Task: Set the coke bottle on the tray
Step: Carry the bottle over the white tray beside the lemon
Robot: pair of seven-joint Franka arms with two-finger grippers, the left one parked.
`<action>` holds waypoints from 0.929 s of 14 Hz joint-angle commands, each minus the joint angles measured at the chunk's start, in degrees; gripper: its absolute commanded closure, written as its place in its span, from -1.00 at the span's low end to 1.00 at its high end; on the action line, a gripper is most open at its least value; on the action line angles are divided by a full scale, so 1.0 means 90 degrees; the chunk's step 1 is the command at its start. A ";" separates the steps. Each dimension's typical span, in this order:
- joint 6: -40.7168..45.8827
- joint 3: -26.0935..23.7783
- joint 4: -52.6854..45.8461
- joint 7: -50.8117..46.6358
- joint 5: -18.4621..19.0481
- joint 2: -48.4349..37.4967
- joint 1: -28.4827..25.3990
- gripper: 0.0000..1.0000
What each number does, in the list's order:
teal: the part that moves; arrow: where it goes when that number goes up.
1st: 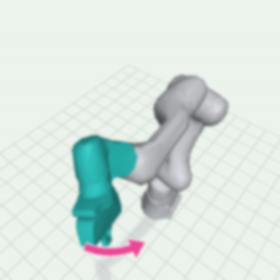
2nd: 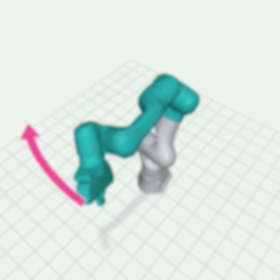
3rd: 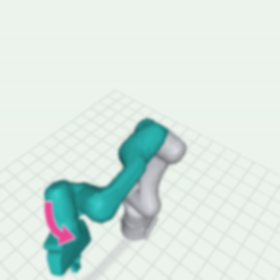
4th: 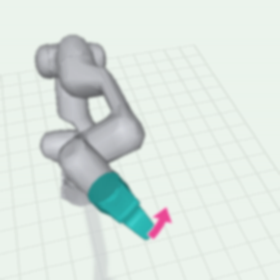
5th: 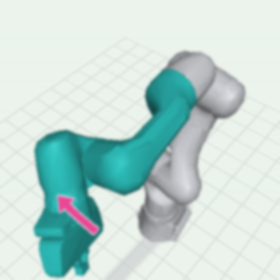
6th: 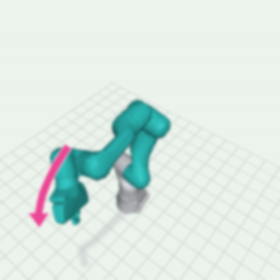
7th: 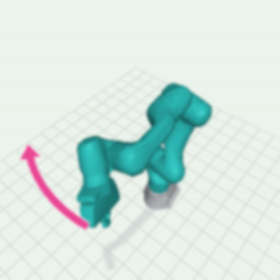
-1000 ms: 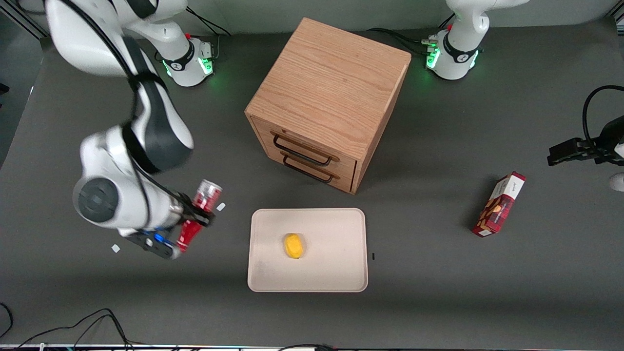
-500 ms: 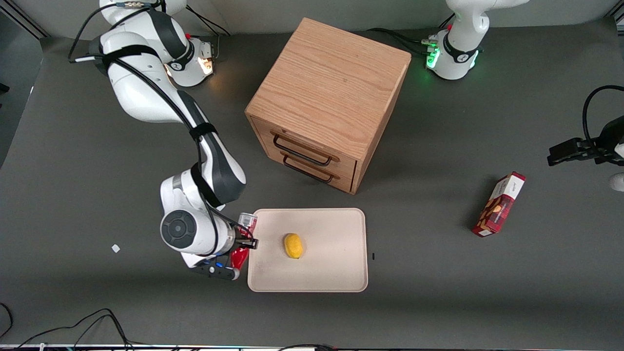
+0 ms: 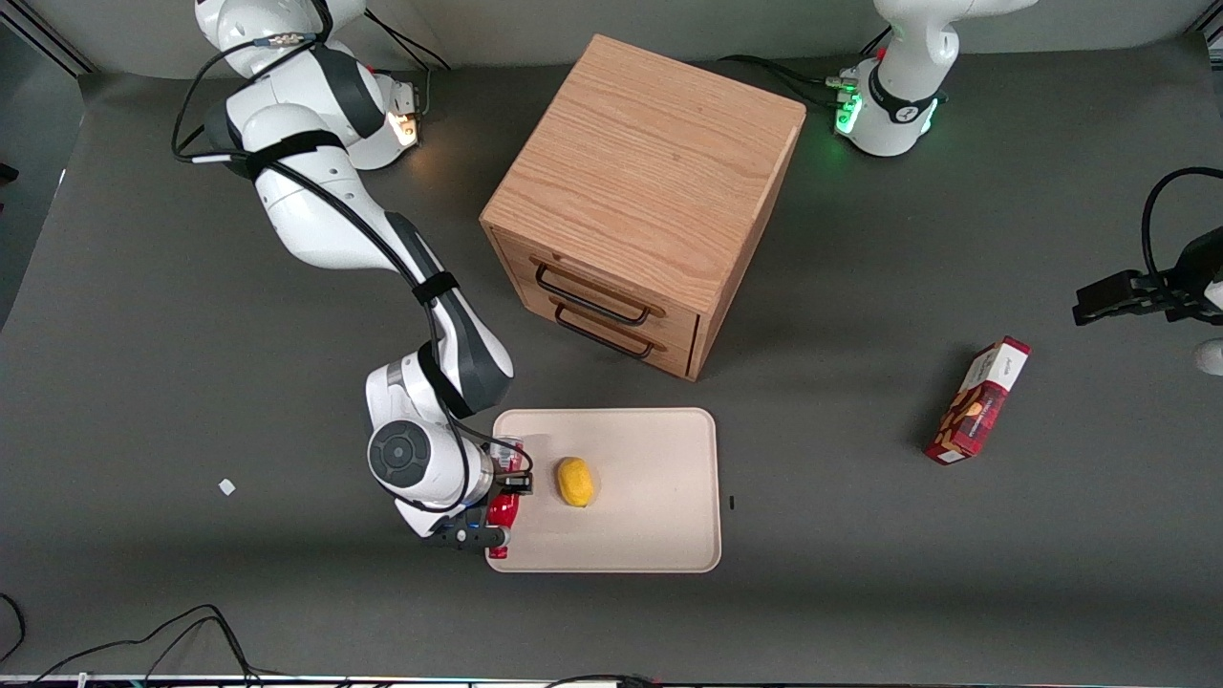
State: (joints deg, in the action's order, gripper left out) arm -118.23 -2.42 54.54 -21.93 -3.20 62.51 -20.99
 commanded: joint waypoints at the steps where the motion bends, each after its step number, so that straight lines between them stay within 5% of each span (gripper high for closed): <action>1: 0.0050 0.0044 -0.0317 0.0229 -0.0093 0.0173 -0.0060 1.00; 4: 0.0060 0.0044 -0.0288 0.0219 -0.0103 0.0193 -0.0080 1.00; 5: 0.0051 0.0063 -0.0288 0.0152 -0.0084 0.0183 -0.0128 0.16; 6: 0.0050 0.0083 -0.0288 0.0132 -0.0083 0.0183 -0.0138 -0.99; 13: 0.0080 0.0083 -0.0278 0.0141 -0.0083 0.0144 -0.0109 -1.00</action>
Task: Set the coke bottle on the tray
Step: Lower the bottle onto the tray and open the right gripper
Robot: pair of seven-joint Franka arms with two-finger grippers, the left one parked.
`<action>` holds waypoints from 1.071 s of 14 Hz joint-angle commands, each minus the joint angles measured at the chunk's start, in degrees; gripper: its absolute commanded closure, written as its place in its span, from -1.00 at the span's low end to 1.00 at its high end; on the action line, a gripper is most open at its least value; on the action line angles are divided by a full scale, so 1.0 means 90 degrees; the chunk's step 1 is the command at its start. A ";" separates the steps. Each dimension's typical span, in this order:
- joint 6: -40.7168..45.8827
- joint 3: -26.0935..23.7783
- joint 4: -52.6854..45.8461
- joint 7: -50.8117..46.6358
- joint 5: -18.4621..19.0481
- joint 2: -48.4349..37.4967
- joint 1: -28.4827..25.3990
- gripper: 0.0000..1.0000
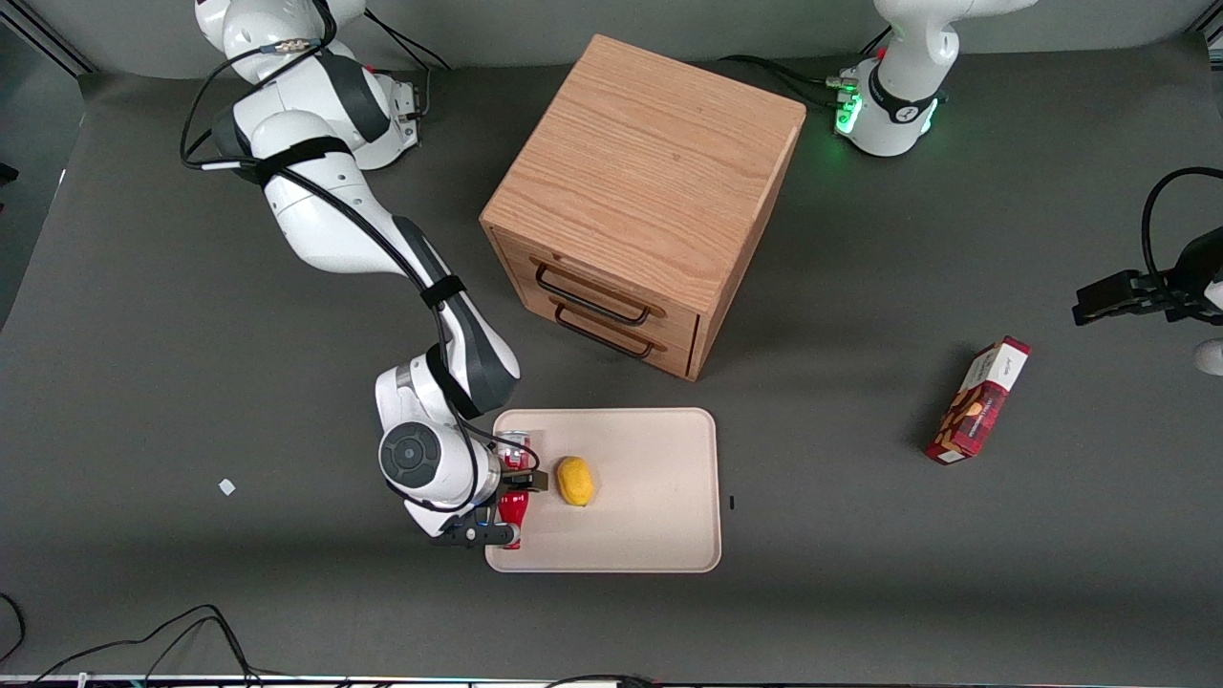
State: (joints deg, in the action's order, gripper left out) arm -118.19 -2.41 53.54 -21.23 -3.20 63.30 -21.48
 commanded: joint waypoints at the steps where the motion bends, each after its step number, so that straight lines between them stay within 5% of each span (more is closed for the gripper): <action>1: 0.0076 0.0082 -0.0167 0.0054 -0.0083 0.0057 -0.0055 -1.00; 10: 0.0504 0.0082 -0.0138 0.0044 -0.0122 -0.0274 -0.0016 -1.00; 15: 0.0720 0.0063 0.1459 0.0064 -0.0113 -0.1707 0.0277 -1.00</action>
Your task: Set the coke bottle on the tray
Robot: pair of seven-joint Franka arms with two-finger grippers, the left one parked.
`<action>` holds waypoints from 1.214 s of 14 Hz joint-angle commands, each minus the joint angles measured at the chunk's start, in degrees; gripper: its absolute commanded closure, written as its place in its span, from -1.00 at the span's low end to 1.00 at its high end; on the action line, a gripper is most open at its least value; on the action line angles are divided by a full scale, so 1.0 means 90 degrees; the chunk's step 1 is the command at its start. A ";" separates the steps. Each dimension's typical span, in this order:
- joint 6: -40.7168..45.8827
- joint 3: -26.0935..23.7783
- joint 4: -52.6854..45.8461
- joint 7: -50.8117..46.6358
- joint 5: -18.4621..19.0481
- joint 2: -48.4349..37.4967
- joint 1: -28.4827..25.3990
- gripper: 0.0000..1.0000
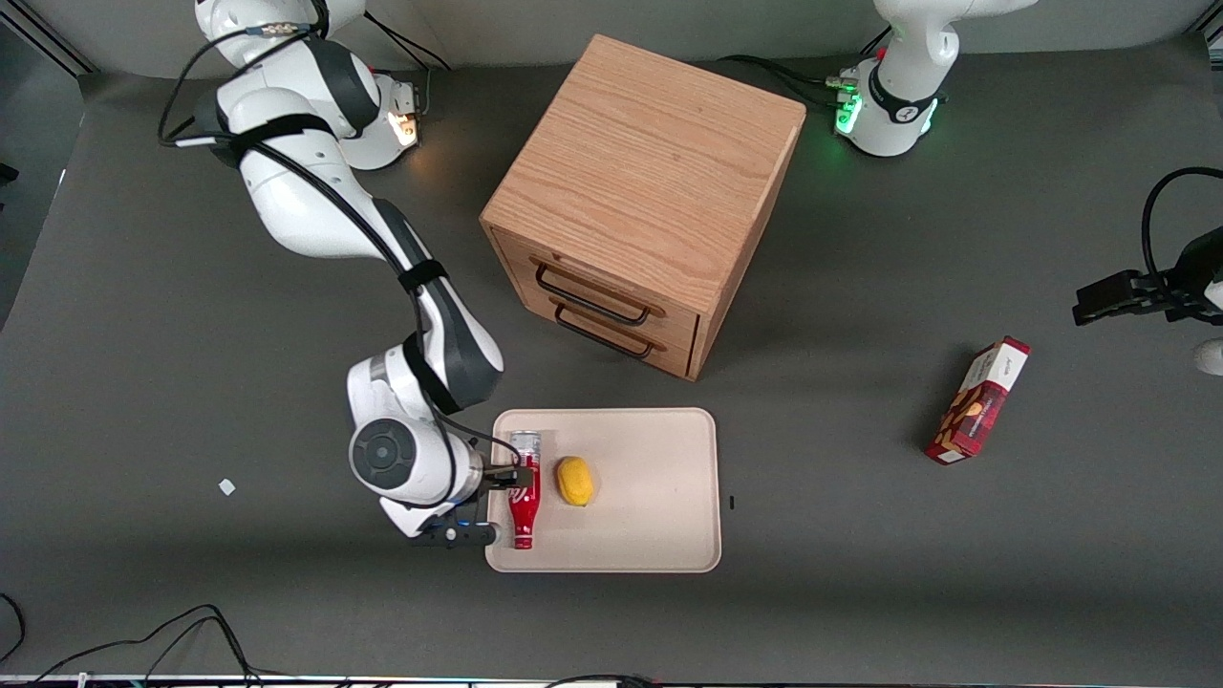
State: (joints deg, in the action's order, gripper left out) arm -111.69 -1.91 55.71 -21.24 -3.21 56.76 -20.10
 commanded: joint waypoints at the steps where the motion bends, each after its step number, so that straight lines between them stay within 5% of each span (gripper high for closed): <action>1: -0.0002 0.0007 0.1687 0.0113 -0.0113 -0.1390 0.0230 -1.00; 4: 0.0455 -0.0012 0.2705 0.0114 -0.0113 -0.2514 0.0474 -1.00; 9: 0.1978 -0.0022 0.2892 0.0162 -0.0113 -0.3619 0.0914 -1.00; 17: 0.2059 0.0066 0.5546 0.0983 -0.0083 -0.6801 0.1403 -1.00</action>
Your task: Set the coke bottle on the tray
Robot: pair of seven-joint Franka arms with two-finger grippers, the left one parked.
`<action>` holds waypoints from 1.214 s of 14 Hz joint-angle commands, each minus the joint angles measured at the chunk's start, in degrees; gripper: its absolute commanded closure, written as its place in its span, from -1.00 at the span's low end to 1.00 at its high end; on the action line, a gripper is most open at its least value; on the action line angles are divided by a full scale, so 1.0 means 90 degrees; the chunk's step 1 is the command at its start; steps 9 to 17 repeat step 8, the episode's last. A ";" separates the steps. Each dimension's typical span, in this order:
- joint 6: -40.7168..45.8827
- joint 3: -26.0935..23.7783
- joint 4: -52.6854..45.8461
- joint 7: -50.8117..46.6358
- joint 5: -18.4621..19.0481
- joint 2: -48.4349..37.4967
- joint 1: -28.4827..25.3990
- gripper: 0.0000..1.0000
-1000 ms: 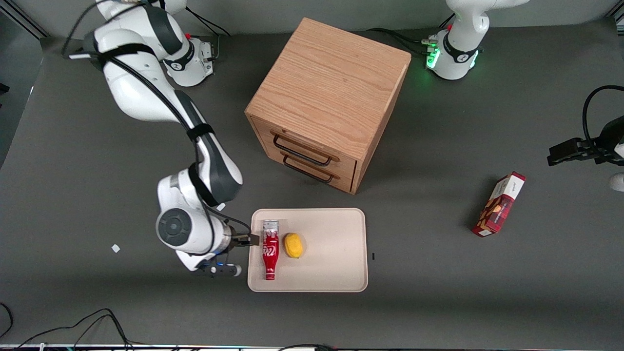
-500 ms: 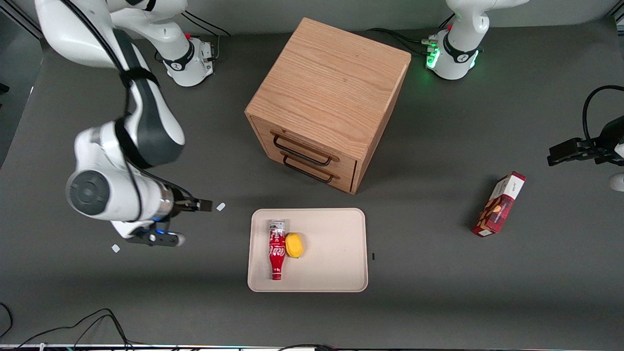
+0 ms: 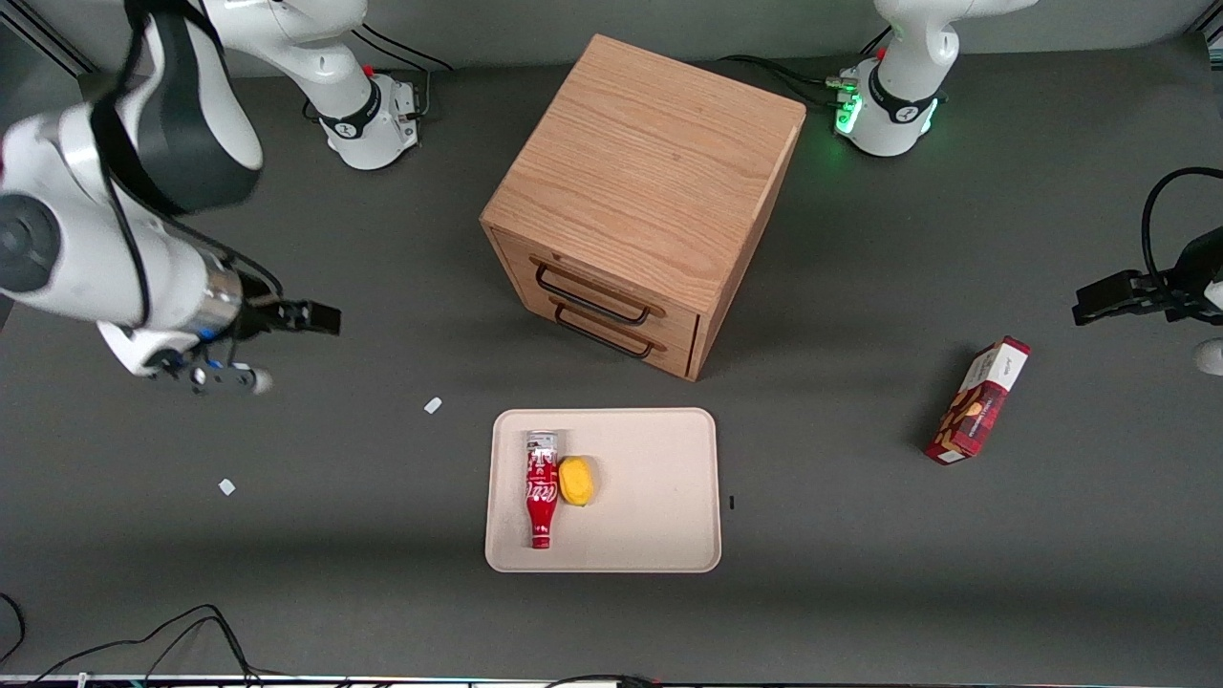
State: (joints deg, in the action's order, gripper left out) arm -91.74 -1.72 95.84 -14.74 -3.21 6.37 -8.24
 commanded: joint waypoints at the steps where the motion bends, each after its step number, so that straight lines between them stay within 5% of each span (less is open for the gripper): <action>1: -0.0149 0.0055 0.1254 0.0251 -0.0074 -0.1505 0.0086 -1.00; 17: 0.0075 0.0377 0.1139 -0.0022 -0.0073 -0.1851 -0.0100 -1.00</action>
